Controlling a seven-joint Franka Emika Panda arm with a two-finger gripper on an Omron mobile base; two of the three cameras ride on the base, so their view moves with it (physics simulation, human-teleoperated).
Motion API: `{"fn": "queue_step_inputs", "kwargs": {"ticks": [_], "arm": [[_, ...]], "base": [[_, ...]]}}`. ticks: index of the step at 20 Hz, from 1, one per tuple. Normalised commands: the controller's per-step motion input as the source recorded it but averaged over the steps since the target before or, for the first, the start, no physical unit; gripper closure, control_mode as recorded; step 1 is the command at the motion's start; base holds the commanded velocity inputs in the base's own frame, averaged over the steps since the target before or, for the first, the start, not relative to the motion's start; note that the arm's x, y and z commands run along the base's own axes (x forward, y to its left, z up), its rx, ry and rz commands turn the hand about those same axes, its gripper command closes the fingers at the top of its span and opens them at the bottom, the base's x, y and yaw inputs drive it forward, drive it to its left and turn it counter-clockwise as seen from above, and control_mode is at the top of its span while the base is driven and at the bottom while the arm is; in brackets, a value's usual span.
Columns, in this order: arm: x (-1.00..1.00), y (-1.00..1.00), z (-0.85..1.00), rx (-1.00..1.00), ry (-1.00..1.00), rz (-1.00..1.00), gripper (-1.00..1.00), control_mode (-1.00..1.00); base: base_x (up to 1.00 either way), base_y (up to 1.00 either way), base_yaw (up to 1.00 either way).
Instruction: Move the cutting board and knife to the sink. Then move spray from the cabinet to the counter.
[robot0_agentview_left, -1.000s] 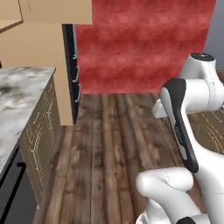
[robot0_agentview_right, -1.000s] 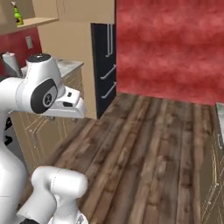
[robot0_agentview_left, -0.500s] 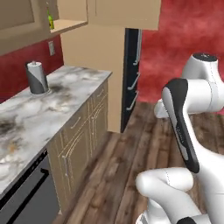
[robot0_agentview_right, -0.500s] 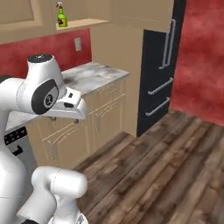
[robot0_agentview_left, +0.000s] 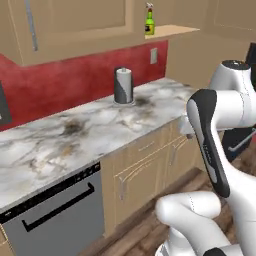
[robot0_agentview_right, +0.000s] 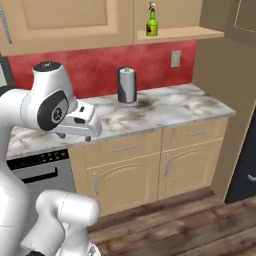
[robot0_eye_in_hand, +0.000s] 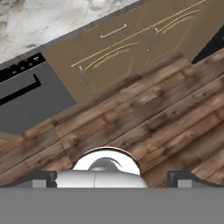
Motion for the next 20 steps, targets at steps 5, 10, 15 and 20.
{"fn": "queue_step_inputs", "kwargs": {"ticks": [5, 10, 15, 20], "arm": [[0.00, 0.00, 0.00, 0.00, 0.00, 0.00, -1.00, 1.00], [0.00, 0.00, 0.00, 0.00, 0.00, 0.00, -1.00, 1.00], [0.00, 0.00, 0.00, 0.00, 0.00, 0.00, -1.00, 1.00], [0.00, 0.00, 0.00, 0.00, 0.00, 0.00, -1.00, 1.00]], "base": [[0.69, -0.33, 0.80], [0.39, -0.80, 0.48], [0.18, -0.77, 0.20], [0.23, -0.53, 0.05]]}}
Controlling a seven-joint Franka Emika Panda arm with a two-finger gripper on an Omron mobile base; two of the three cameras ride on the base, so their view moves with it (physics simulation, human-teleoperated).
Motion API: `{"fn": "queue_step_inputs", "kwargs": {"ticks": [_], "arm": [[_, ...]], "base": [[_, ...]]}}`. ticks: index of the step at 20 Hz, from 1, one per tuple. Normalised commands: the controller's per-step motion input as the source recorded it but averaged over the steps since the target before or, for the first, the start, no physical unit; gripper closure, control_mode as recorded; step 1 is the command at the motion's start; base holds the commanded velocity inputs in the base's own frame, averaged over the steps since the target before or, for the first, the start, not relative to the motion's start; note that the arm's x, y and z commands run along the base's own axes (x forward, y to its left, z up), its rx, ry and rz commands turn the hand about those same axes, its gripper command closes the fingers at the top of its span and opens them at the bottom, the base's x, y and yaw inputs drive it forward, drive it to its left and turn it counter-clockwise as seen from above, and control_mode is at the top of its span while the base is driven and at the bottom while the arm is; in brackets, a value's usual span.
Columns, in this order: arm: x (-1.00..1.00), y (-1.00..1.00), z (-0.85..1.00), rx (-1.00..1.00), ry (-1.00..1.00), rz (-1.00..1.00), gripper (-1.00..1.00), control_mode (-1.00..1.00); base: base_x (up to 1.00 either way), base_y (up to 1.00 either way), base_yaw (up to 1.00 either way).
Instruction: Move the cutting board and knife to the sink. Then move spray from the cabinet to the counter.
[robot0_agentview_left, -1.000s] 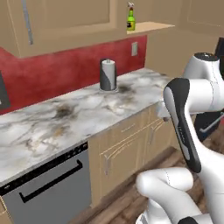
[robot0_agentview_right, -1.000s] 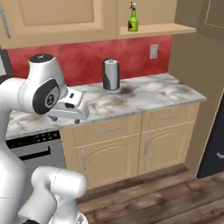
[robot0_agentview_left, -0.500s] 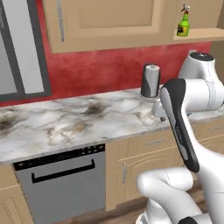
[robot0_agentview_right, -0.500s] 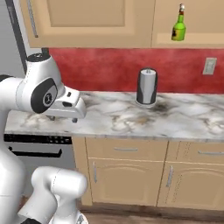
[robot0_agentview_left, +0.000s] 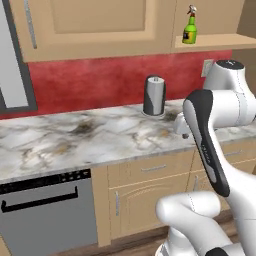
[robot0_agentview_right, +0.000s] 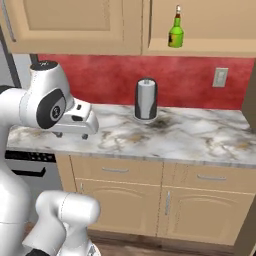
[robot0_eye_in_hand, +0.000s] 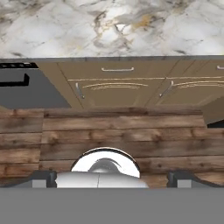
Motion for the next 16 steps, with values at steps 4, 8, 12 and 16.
{"fn": "queue_step_inputs", "kwargs": {"ticks": [4, 8, 12, 16], "arm": [[0.00, 0.00, 0.00, 0.00, 0.00, 0.00, -1.00, 1.00], [0.00, 0.00, 0.00, 0.00, 0.00, 0.00, -1.00, 1.00], [0.00, 0.00, 0.00, 0.00, 0.00, 0.00, -1.00, 1.00], [0.00, 0.00, 0.00, 0.00, 0.00, 0.00, -1.00, 1.00]], "base": [[0.35, -0.50, 0.00], [0.49, -0.52, 0.02], [0.59, -0.53, 0.08], [0.59, -0.56, 0.11]]}}
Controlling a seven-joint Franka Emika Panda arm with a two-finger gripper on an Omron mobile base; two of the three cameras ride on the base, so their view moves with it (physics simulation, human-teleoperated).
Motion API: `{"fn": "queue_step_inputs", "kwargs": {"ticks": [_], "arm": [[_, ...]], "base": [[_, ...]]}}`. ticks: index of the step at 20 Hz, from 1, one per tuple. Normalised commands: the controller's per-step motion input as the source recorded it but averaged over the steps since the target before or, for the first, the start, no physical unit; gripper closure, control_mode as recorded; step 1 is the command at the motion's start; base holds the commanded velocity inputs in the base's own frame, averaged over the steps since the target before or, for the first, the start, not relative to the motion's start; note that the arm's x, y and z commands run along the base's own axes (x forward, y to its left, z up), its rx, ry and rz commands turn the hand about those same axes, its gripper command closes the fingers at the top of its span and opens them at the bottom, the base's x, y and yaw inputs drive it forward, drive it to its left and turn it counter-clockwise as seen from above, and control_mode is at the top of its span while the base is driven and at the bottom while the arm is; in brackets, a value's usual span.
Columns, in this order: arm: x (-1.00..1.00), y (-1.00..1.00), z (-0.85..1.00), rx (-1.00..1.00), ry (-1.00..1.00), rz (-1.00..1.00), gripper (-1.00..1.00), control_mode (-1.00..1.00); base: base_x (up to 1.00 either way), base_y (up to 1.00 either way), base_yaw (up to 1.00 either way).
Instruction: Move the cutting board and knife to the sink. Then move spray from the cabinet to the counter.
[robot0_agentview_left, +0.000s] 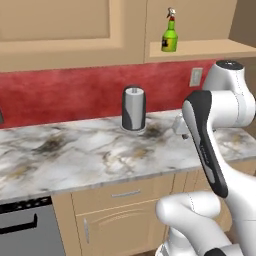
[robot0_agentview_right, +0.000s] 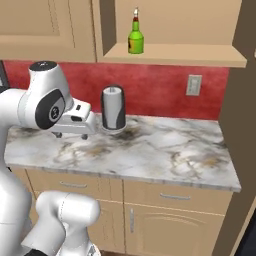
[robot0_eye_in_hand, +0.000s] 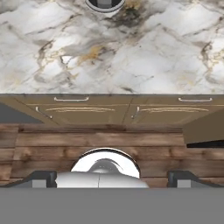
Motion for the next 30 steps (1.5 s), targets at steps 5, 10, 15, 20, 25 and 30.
{"fn": "queue_step_inputs", "kwargs": {"ticks": [5, 10, 15, 20, 25, 30], "arm": [[0.00, 0.00, 0.00, 0.00, 0.00, 0.00, -1.00, 1.00], [0.00, 0.00, 0.00, 0.00, 0.00, 0.00, -1.00, 1.00], [0.00, 0.00, 0.00, 0.00, 0.00, 0.00, -1.00, 1.00], [0.00, 0.00, 0.00, 0.00, 0.00, 0.00, -1.00, 1.00], [0.00, 0.00, 0.00, 0.00, 0.00, 0.00, -1.00, 1.00], [0.00, 0.00, 0.00, 0.00, 0.00, 0.00, -1.00, 1.00]], "base": [[0.49, -0.53, 0.13], [0.20, -0.43, 0.14], [0.06, -0.21, 0.01], [0.20, -0.11, -0.02], [0.16, -0.28, -0.06], [0.29, -0.14, -0.08]]}}
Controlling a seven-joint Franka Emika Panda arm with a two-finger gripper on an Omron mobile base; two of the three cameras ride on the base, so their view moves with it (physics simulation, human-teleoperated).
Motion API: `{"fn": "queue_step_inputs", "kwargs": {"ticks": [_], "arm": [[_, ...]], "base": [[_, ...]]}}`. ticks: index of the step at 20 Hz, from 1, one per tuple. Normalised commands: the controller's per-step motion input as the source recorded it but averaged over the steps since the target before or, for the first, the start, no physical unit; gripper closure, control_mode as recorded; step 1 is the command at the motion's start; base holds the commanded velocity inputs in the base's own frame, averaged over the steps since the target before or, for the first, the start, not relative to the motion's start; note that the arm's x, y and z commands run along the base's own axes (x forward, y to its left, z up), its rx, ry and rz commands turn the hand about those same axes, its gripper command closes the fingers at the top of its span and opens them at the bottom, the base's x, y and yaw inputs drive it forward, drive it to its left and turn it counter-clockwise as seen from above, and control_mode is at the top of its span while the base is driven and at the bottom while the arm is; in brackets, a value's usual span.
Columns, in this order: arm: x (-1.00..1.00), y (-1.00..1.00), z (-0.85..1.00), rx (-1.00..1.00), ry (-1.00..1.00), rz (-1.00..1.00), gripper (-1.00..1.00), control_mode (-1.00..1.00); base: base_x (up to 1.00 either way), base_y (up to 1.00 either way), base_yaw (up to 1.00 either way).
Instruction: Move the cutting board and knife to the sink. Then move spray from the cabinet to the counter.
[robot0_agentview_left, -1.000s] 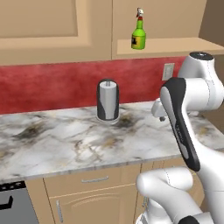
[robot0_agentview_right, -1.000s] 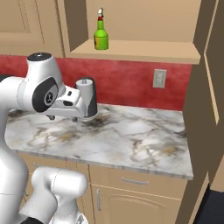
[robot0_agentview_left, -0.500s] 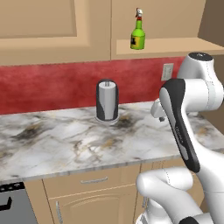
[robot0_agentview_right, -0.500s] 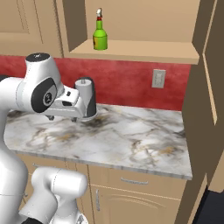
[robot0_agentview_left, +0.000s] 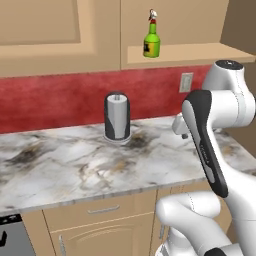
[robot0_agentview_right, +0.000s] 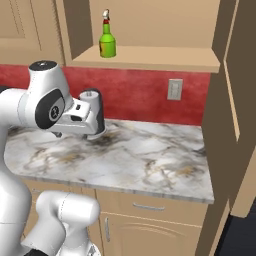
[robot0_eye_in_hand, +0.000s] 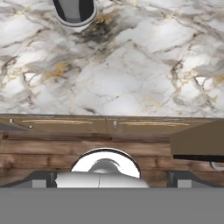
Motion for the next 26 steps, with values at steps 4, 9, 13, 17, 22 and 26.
{"fn": "queue_step_inputs", "kwargs": {"ticks": [4, 9, 13, 17, 22, 26], "arm": [[0.00, 0.00, 0.00, 0.00, 0.00, 0.00, -1.00, 1.00], [0.00, 0.00, 0.00, 0.00, 0.00, 0.00, -1.00, 1.00], [0.00, 0.00, 0.00, 0.00, 0.00, 0.00, -1.00, 1.00], [0.00, 0.00, 0.00, 0.00, 0.00, 0.00, -1.00, 1.00], [0.00, 0.00, 0.00, 0.00, 0.00, 0.00, -1.00, 1.00], [0.00, -0.06, -0.01, 0.00, -0.03, 0.00, -1.00, -1.00]], "base": [[0.28, -0.15, -0.01], [0.27, -0.18, 0.00], [0.40, -0.17, 0.00], [0.58, -0.17, 0.00], [0.23, -0.15, 0.00], [0.00, 0.00, 0.00]]}}
